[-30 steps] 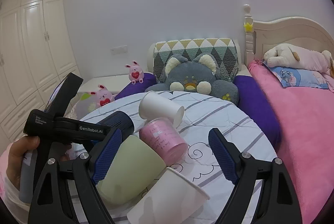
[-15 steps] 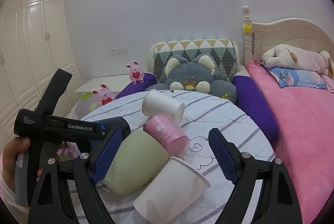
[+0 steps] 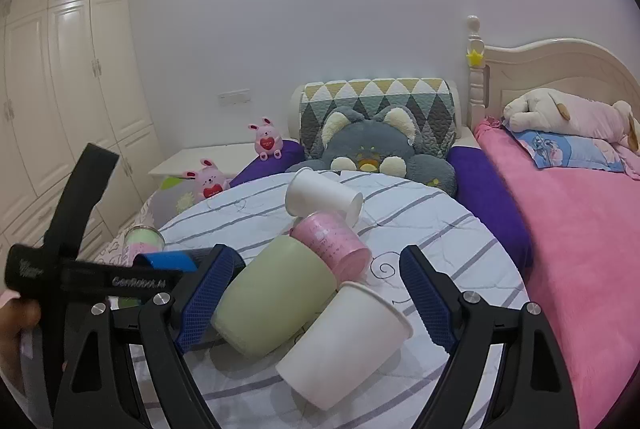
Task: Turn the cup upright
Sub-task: 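Lift the blue-and-black tumbler with the left tool and carry it toward the right tool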
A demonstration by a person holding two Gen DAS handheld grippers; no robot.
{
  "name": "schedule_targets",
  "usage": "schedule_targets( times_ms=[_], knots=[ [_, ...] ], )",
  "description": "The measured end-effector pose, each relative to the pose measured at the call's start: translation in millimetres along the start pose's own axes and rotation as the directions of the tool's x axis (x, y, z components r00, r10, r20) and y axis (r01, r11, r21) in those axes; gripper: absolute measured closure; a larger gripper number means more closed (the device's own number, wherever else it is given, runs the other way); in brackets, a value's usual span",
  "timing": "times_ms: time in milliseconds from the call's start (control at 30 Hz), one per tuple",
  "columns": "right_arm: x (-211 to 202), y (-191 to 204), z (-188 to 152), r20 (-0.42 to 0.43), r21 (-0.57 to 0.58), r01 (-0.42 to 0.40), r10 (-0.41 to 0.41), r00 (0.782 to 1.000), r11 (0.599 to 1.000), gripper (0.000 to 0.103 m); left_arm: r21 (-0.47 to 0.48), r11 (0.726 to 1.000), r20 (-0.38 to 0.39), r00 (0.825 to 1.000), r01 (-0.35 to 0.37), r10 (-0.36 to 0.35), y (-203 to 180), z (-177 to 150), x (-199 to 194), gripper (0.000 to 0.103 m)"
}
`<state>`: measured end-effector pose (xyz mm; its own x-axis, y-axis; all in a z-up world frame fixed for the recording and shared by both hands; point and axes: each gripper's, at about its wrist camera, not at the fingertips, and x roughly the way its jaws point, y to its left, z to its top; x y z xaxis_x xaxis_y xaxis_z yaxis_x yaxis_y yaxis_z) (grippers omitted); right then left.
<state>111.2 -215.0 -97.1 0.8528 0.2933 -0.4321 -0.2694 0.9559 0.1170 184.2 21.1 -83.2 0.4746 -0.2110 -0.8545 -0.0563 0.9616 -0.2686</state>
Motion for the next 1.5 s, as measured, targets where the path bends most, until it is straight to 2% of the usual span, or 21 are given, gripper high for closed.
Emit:
schedule_targets(
  times_ms=[267, 500, 633, 800, 933, 1233, 1267, 1333, 1500],
  knots=[
    [-17, 1, -11, 0.004, 0.004, 0.008, -0.008, 1.0, 1.0, 0.017, 0.009, 0.999, 0.037, 0.999, -0.039, 0.038, -2, -42, -17, 0.034],
    [-36, 2, -30, 0.012, 0.002, 0.017, -0.017, 1.0, 1.0, 0.017, 0.042, 0.999, 0.062, 0.998, -0.015, 0.013, -15, -82, -28, 0.035],
    [-48, 3, -44, 0.017, -0.003, 0.024, -0.024, 1.0, 1.0, 0.017, 0.072, 0.996, 0.101, 0.994, -0.045, 0.038, -22, -104, -32, 0.035],
    [-62, -1, -54, 0.043, -0.006, 0.045, -0.044, 0.998, 0.999, 0.017, 0.072, 0.997, 0.116, 0.993, -0.035, 0.027, -29, -128, -24, 0.035],
    [-73, -5, -62, 0.049, 0.001, 0.06, -0.06, 0.997, 0.998, 0.017, 0.093, 0.994, 0.162, 0.986, -0.059, 0.043, -41, -139, -23, 0.035],
    [-88, -10, -65, 0.056, -0.013, 0.088, -0.087, 0.995, 0.996, 0.017, 0.148, 0.987, 0.188, 0.981, -0.068, 0.039, -63, -147, -23, 0.034],
    [-89, -10, -65, 0.056, -0.013, 0.091, -0.091, 0.994, 0.996, 0.017, 0.154, 0.986, 0.193, 0.98, -0.068, 0.038, -64, -147, -24, 0.033],
    [-92, -11, -65, 0.06, -0.011, 0.098, -0.097, 0.993, 0.995, 0.017, 0.177, 0.982, 0.207, 0.978, -0.072, 0.034, -66, -148, -28, 0.014],
    [-100, -7, -68, 0.07, -0.011, 0.109, -0.108, 0.992, 0.994, 0.017, 0.221, 0.972, 0.278, 0.96, -0.084, 0.02, -66, -151, -49, 0.002]
  ],
)
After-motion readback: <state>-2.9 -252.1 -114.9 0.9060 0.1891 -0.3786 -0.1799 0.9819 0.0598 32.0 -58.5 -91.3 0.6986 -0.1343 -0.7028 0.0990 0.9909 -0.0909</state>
